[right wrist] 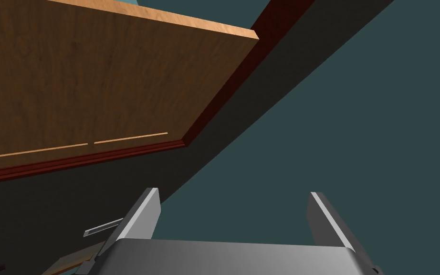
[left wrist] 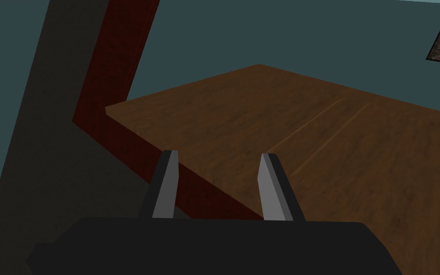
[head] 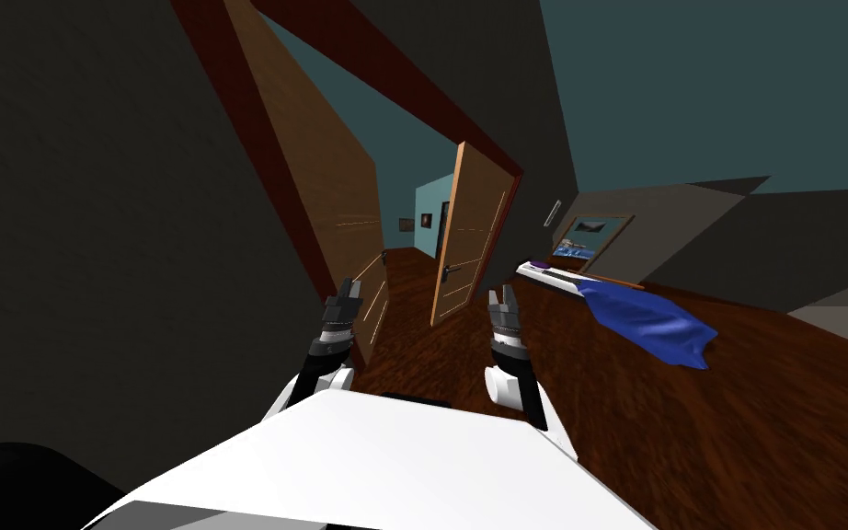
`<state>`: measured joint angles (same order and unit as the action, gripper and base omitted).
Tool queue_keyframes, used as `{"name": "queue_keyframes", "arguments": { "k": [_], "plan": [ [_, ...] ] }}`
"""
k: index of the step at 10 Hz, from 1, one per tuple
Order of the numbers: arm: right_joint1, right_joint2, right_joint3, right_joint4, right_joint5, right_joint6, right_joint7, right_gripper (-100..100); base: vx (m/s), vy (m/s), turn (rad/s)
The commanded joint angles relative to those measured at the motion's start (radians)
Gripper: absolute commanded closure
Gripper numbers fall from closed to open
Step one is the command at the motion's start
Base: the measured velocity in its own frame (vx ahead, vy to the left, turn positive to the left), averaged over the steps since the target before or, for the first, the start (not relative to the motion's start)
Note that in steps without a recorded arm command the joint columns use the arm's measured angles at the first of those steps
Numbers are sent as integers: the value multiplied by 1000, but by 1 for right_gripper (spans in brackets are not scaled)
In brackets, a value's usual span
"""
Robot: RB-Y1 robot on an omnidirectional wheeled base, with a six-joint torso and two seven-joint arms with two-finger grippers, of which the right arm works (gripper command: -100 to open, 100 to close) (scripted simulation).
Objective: Push the door open
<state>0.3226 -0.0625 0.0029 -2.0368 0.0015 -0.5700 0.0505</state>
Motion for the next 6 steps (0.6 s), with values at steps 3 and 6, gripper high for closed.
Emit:
{"name": "queue_keyframes", "arguments": {
  "k": [3,6],
  "plan": [
    [-73,-14,11,118,-8,2,-23,-100,70,-106,101],
    [-116,-21,19,199,-13,3,-35,-100,51,-70,66]
  ]
}}
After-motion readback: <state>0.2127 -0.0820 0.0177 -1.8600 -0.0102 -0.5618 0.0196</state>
